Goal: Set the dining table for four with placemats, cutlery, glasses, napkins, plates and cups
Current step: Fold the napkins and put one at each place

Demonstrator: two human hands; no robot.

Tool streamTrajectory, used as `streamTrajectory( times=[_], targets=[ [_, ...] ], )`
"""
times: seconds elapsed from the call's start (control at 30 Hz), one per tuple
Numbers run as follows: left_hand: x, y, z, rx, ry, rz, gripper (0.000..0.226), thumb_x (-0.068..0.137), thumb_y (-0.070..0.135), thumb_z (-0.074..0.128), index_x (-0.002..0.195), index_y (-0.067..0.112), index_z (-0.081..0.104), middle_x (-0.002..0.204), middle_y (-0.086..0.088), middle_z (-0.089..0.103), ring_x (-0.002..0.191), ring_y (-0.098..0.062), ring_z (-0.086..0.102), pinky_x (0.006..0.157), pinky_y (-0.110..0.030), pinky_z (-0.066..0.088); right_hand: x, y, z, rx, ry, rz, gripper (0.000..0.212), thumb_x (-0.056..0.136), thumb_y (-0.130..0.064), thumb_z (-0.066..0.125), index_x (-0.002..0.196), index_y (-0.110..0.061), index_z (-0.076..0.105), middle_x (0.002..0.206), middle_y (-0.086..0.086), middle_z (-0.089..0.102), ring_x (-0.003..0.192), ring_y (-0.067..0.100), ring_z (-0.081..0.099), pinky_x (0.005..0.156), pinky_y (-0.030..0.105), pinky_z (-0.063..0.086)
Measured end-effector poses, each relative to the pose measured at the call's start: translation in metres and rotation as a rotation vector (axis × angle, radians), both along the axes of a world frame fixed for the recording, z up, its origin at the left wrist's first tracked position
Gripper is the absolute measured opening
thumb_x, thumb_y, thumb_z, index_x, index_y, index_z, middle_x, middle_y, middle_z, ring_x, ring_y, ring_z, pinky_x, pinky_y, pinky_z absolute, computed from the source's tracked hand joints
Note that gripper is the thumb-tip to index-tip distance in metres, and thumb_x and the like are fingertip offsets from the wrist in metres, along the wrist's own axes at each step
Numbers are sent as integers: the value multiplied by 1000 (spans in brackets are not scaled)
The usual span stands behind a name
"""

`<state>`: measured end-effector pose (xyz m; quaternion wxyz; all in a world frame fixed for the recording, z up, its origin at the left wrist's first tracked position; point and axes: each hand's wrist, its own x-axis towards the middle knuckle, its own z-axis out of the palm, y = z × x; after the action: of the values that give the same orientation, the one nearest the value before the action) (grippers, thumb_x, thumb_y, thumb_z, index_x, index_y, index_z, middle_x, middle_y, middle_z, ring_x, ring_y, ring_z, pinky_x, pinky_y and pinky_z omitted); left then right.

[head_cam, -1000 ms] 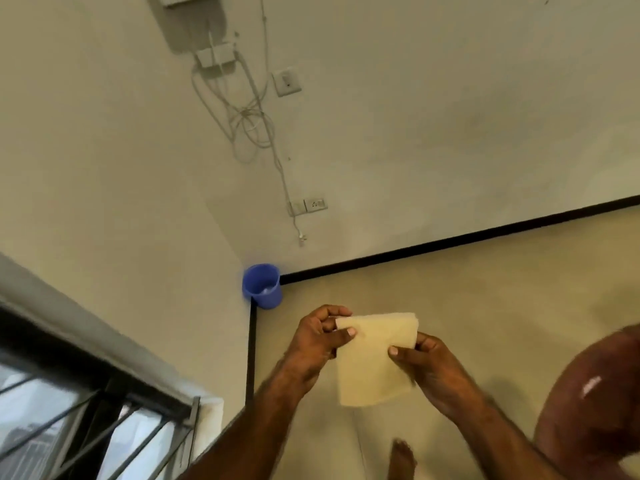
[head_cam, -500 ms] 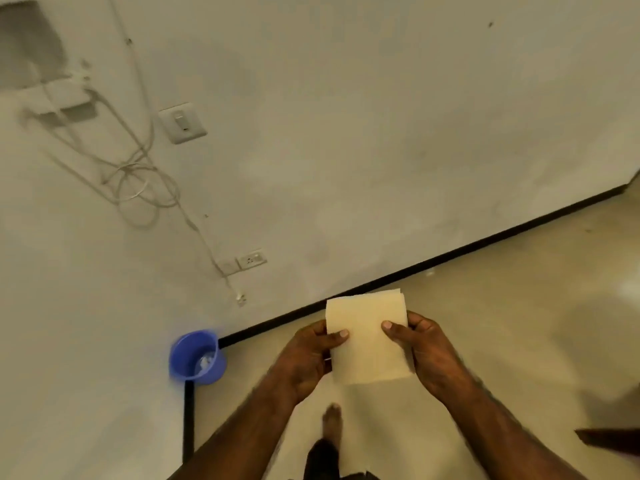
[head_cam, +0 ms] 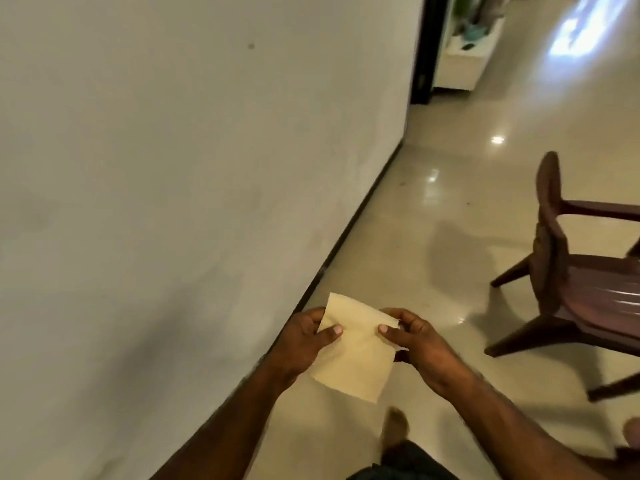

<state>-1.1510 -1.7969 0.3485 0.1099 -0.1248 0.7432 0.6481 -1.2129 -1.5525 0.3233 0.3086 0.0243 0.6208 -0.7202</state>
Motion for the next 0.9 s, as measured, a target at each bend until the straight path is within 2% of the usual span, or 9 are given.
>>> streamTrajectory(
  times=[0.1, 0.2, 0.33, 0.43, 0.5, 0.6, 0.7, 0.83, 0.9],
  targets=[
    [-90, 10, 4, -128, 86, -238, 22, 100, 18, 70, 121, 22, 74, 114, 5, 79, 105, -17, 75, 86, -31, 62, -71, 22, -7, 37, 61, -81, 51, 79, -19, 85, 127, -20, 69, 114, 7, 75, 108, 30, 73, 89, 44, 60],
    [-177, 18, -3, -237, 146, -358, 21, 100, 24, 72, 120, 22, 75, 112, 6, 79, 103, -13, 74, 88, -35, 62, -142, 36, -10, 79, 165, -75, 33, 78, -16, 87, 110, -16, 78, 108, 13, 76, 103, 31, 72, 87, 40, 60],
    [-282, 27, -7, -533, 348, -433, 23, 94, 35, 73, 111, 19, 75, 106, 10, 72, 98, -7, 67, 84, -32, 57, -234, 40, -9, 146, 318, 0, 19, 78, -15, 91, 93, -18, 80, 92, 9, 75, 84, 27, 70, 75, 36, 57],
    [-360, 35, 1, -686, 600, -446, 17, 93, 21, 74, 109, 20, 77, 109, 8, 74, 100, -8, 67, 87, -32, 57, -305, 41, -3, 237, 433, 70, 16, 79, -8, 90, 83, -18, 78, 83, 1, 74, 75, 20, 67, 72, 37, 54],
    [-402, 38, 8, -749, 727, -451, 21, 89, 10, 74, 105, 21, 79, 107, 8, 74, 100, -11, 66, 87, -31, 55, -342, 43, 5, 313, 524, 117, 22, 78, -7, 90, 83, -25, 78, 85, -6, 75, 77, 13, 68, 73, 34, 53],
    [-476, 42, 6, -772, 823, -474, 27, 81, 1, 75, 99, 20, 80, 102, 7, 75, 95, -14, 65, 85, -29, 51, -407, 51, 8, 361, 582, 113, 23, 78, -9, 90, 87, -27, 79, 90, -10, 75, 84, 17, 69, 74, 28, 54],
    [-554, 50, -1, -746, 826, -474, 20, 84, 9, 76, 99, 21, 80, 100, 9, 78, 93, -10, 68, 87, -25, 50, -475, 60, 3, 373, 542, -24, 27, 77, -5, 89, 89, -25, 74, 85, -9, 72, 77, 12, 66, 74, 29, 54],
    [-669, 68, -15, -587, 640, -532, 13, 91, 18, 79, 104, 21, 77, 99, 15, 73, 91, 6, 63, 81, -7, 45, -568, 74, -5, 375, 534, -153, 39, 77, -8, 90, 105, -25, 69, 90, -6, 69, 79, 12, 65, 73, 23, 55],
    [-732, 79, -19, -523, 534, -643, 13, 94, 23, 77, 107, 24, 77, 101, 20, 70, 95, 5, 65, 84, -14, 51, -614, 80, -11, 389, 488, -225, 42, 77, -9, 92, 109, -25, 69, 89, -6, 69, 78, 10, 64, 71, 21, 54]
  ],
)
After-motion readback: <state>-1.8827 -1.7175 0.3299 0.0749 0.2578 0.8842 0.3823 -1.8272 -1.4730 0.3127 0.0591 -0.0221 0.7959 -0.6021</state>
